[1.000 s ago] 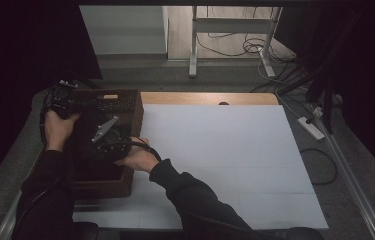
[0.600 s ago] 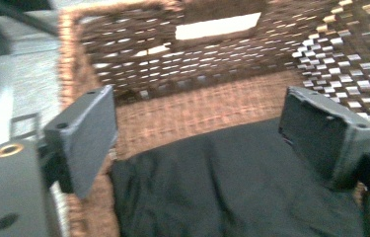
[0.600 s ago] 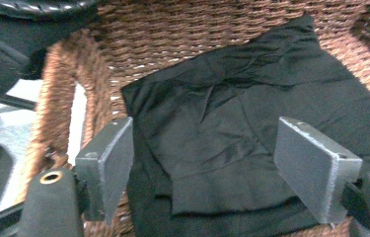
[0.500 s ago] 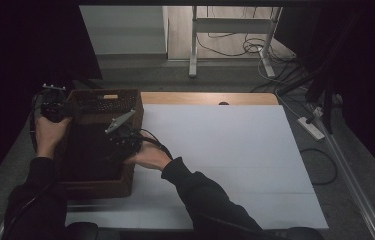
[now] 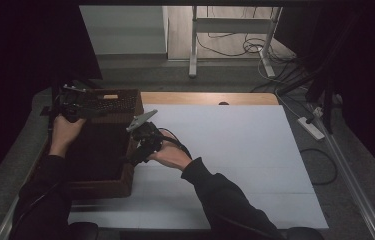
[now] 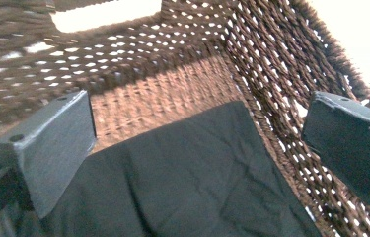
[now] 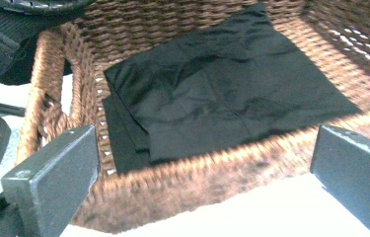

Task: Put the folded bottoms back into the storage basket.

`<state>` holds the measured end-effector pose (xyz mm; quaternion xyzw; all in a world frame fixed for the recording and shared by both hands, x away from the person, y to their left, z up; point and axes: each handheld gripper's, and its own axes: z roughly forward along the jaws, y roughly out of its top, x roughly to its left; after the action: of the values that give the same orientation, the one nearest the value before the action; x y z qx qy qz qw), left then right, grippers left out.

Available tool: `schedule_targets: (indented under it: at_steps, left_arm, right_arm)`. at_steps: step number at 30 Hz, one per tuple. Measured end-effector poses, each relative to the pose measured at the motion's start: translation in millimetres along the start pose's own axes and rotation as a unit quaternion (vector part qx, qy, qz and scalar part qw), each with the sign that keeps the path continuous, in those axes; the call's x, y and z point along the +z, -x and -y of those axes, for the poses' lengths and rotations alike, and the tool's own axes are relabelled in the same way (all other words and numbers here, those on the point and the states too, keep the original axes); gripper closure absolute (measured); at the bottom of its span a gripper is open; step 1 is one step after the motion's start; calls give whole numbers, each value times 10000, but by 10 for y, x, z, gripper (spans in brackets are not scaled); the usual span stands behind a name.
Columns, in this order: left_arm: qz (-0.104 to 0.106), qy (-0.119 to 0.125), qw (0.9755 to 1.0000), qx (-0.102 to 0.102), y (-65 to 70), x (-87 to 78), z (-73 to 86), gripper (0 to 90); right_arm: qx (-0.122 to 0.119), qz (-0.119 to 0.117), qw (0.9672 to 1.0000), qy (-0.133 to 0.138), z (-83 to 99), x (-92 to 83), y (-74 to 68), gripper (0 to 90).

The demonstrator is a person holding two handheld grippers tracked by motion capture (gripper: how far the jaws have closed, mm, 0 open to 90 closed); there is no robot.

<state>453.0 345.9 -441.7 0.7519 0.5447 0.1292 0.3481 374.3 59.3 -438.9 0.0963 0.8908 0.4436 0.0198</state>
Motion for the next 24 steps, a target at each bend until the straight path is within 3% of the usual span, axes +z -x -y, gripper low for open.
schedule_targets:
  at_steps: [4, 7, 12, 17, 19, 21, 24]
  left_arm:
    - [172, -200, 9996, -100, 108, 190, -100, 24]
    - [117, -521, 9986, -68, 200, 373, -134, 46]
    - [188, -1121, 9934, -141, 296, 657, -85, 119]
    - [342, -2011, 9789, 83, 390, 879, 12, 333]
    - [300, -2264, 9733, 229, 451, 951, 39, 376]
    - [25, -2384, 9696, 548, 529, 988, 47, 412]
    - [-466, -2496, 9616, 1039, 634, 1008, 41, 579]
  right_arm:
    - [78, 53, 9999, 74, 67, -149, 26, 0]
    - [86, 99, 9999, 101, 118, -266, 36, 0]
    - [120, 199, 9995, 204, 213, -465, 48, 0]
    - [163, 250, 9990, 333, 304, -619, 55, 0]
    - [200, 264, 9987, 385, 337, -665, 62, 0]
    - [226, 291, 9985, 402, 371, -702, 74, 0]
    - [262, 321, 9983, 419, 422, -743, 97, 0]
